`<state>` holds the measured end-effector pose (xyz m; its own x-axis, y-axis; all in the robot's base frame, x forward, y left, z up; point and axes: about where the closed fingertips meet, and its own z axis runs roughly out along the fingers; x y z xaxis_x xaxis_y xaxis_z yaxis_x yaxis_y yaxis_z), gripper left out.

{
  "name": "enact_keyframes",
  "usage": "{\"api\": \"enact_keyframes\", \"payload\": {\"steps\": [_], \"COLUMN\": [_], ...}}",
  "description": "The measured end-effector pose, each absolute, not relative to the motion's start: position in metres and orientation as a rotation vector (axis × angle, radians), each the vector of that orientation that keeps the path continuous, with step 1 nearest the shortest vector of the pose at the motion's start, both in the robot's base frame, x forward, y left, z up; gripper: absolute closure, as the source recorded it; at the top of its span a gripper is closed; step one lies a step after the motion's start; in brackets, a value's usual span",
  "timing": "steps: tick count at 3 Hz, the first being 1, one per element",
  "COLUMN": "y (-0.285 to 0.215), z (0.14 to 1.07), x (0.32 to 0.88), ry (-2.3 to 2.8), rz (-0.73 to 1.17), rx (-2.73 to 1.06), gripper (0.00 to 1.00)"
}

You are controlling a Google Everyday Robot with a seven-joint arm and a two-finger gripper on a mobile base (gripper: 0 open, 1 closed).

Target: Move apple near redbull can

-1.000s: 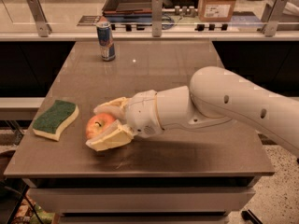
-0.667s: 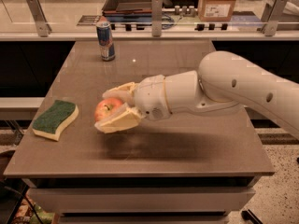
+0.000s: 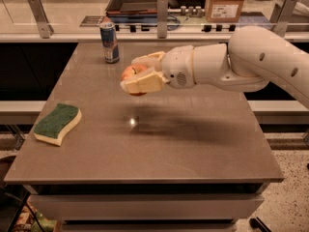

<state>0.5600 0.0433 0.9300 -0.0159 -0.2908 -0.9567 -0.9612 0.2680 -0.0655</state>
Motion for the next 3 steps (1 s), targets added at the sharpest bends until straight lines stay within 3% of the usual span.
{"api": "enact_keyframes", "payload": {"steps": [3], "y": [0.012], "z": [0.950], "x": [0.683], "ry": [1.574], "rz": [0.669], "rx": [-0.926], "gripper": [1.00]}}
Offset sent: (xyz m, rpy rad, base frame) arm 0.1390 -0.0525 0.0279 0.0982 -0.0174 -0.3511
